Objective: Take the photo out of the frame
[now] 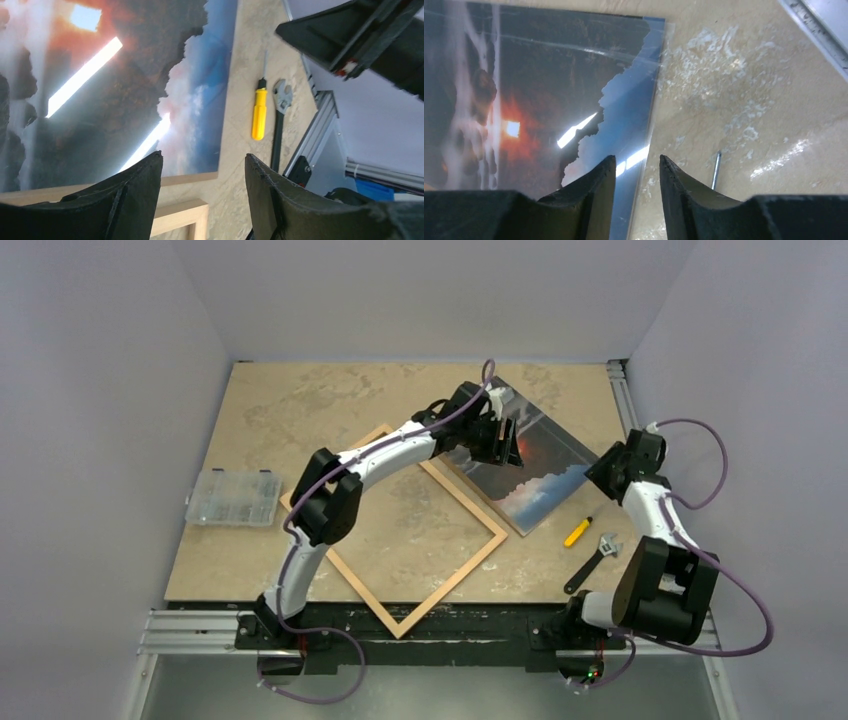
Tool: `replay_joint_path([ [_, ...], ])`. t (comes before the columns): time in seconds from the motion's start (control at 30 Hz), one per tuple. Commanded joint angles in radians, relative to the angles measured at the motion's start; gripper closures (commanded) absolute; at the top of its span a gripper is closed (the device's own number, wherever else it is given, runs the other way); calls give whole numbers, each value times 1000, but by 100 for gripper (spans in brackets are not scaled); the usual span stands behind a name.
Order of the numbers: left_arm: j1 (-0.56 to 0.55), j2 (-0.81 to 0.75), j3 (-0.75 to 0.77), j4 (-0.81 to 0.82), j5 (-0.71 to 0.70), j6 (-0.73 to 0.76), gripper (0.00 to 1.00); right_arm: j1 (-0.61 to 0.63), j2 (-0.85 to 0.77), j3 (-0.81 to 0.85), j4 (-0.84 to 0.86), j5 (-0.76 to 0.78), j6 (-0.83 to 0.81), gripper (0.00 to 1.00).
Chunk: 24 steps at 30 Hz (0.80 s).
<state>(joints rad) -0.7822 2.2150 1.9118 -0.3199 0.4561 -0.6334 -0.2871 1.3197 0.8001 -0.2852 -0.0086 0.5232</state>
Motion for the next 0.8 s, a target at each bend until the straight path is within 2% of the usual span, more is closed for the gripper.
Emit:
replay_joint_path([
  [0.0,-5,26,43,-65,-43,84,41,-70,-4,-21,105,-69,-12,67],
  [0.27,-5,76,51,-118,-94,71,42,-129,102,-54,184,-85,-31,91],
  [0.5,-5,133,72,-148,-106,52,43,-150,176,-56,243,-121,-22,94],
  [0.77,-5,152,74,-152,-127,43,43,-162,286,-59,326,-207,-16,92],
])
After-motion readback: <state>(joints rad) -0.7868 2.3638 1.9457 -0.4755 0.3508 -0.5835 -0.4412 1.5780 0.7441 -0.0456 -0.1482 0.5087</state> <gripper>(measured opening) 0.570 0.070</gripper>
